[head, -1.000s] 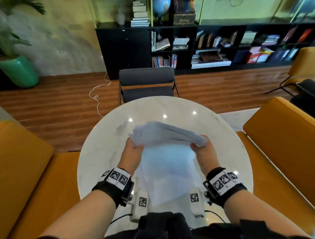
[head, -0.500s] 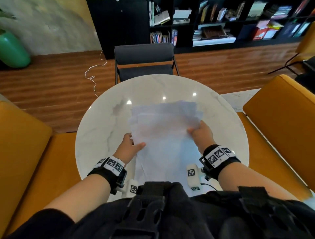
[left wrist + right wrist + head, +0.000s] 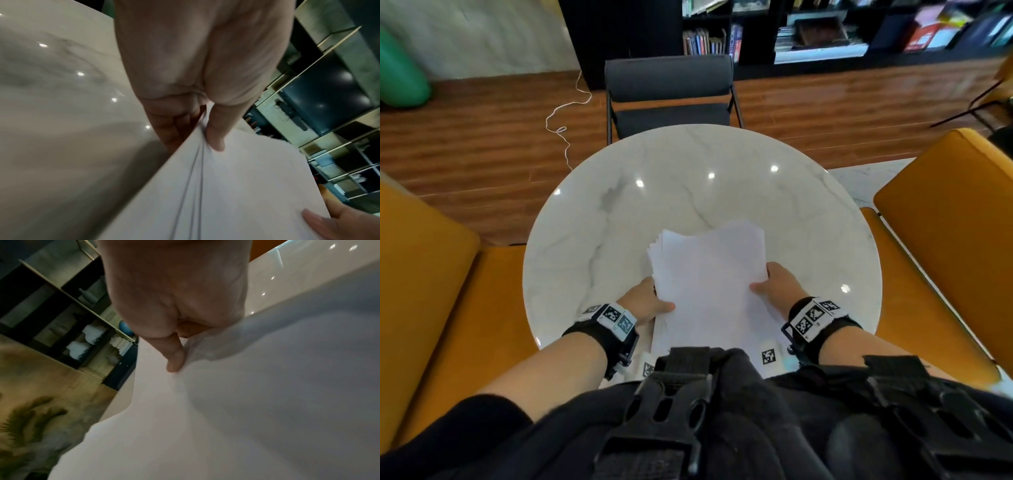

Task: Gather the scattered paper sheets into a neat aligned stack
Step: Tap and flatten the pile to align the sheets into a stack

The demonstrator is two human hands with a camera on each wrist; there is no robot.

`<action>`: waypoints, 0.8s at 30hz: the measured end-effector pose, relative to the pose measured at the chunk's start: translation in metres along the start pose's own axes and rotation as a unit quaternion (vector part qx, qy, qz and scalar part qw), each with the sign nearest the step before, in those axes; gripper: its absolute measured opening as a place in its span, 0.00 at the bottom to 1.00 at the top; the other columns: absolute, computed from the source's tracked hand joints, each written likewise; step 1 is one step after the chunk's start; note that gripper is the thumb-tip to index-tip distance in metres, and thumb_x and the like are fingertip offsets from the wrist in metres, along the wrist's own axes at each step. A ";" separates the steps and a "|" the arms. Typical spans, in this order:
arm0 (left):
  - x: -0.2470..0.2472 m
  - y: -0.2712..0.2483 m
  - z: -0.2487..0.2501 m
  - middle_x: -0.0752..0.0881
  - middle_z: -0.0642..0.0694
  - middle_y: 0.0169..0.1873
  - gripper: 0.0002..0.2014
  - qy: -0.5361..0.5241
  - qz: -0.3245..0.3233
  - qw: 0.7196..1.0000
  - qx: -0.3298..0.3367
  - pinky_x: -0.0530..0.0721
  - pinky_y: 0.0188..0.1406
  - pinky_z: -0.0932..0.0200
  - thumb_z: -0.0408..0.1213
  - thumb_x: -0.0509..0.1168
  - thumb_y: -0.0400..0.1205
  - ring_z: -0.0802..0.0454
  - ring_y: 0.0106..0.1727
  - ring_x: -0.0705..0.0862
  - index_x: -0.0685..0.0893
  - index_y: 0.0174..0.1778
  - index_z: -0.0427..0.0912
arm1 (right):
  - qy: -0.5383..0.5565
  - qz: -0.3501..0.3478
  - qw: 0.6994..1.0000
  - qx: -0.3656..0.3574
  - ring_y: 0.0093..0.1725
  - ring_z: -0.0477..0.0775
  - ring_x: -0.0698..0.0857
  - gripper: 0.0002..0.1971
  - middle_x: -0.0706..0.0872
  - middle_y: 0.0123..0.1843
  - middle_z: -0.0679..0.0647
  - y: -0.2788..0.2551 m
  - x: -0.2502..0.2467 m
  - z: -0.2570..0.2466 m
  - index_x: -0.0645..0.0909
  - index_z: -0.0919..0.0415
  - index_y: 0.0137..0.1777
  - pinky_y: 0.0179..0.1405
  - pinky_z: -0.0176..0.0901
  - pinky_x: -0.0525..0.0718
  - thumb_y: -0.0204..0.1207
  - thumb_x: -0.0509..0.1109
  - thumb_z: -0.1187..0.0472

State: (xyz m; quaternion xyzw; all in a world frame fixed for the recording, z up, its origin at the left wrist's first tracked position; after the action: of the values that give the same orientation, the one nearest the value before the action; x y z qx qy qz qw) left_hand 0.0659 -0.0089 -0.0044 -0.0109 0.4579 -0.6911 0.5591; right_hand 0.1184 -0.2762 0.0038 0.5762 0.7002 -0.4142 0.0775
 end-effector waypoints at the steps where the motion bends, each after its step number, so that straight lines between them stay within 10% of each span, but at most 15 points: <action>1: -0.005 -0.006 0.012 0.80 0.45 0.59 0.29 0.010 0.036 0.999 0.009 0.78 0.60 0.54 0.43 0.70 0.77 0.46 0.60 0.80 0.69 0.70 0.37 | 0.022 0.017 1.000 -0.012 0.56 0.66 0.85 0.16 0.85 0.56 0.64 -0.001 -0.002 -0.008 0.76 0.67 0.60 0.57 0.56 0.83 0.75 0.71 0.63; 7: -0.059 -0.032 0.095 0.79 0.38 0.68 0.19 -0.146 0.259 0.943 0.147 0.71 0.63 0.61 0.36 0.61 0.83 0.45 0.67 0.78 0.69 0.69 0.36 | 0.151 0.166 0.965 -0.137 0.47 0.56 0.79 0.08 0.79 0.49 0.56 -0.016 -0.051 -0.090 0.72 0.65 0.54 0.34 0.36 0.74 0.80 0.66 0.63; 14: -0.076 -0.058 0.129 0.81 0.44 0.63 0.18 -0.265 0.365 0.846 0.284 0.76 0.64 0.70 0.32 0.60 0.83 0.50 0.64 0.81 0.68 0.69 0.37 | 0.273 0.256 0.892 -0.254 0.44 0.35 0.80 0.12 0.79 0.48 0.41 -0.036 -0.070 -0.121 0.70 0.67 0.64 0.42 0.16 0.73 0.83 0.62 0.66; 17: -0.064 -0.051 0.112 0.76 0.44 0.70 0.25 -0.268 0.336 0.860 0.276 0.73 0.71 0.64 0.31 0.62 0.83 0.52 0.69 0.77 0.61 0.74 0.36 | 0.272 0.222 0.906 -0.235 0.43 0.22 0.80 0.11 0.77 0.48 0.38 -0.031 -0.054 -0.099 0.67 0.61 0.60 0.42 0.17 0.74 0.81 0.62 0.70; 24: -0.046 -0.030 0.089 0.81 0.47 0.56 0.16 -0.245 0.307 0.901 0.183 0.76 0.58 0.59 0.28 0.57 0.82 0.46 0.57 0.82 0.70 0.66 0.40 | 0.228 0.163 0.947 -0.157 0.54 0.50 0.81 0.19 0.82 0.52 0.47 -0.024 -0.025 -0.081 0.73 0.56 0.69 0.50 0.35 0.74 0.80 0.62 0.70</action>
State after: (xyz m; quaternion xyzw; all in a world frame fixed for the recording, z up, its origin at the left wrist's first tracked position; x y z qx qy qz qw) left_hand 0.1073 -0.0290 0.0895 0.0636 0.1520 -0.5324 0.8303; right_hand 0.1357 -0.2398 0.0823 0.7422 0.6519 -0.1382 0.0716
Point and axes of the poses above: each hand's wrist, its own y-axis towards the middle knuckle, its own x-axis out of the palm, z = x × y, the point moved 2 cm from there along y, towards the middle knuckle
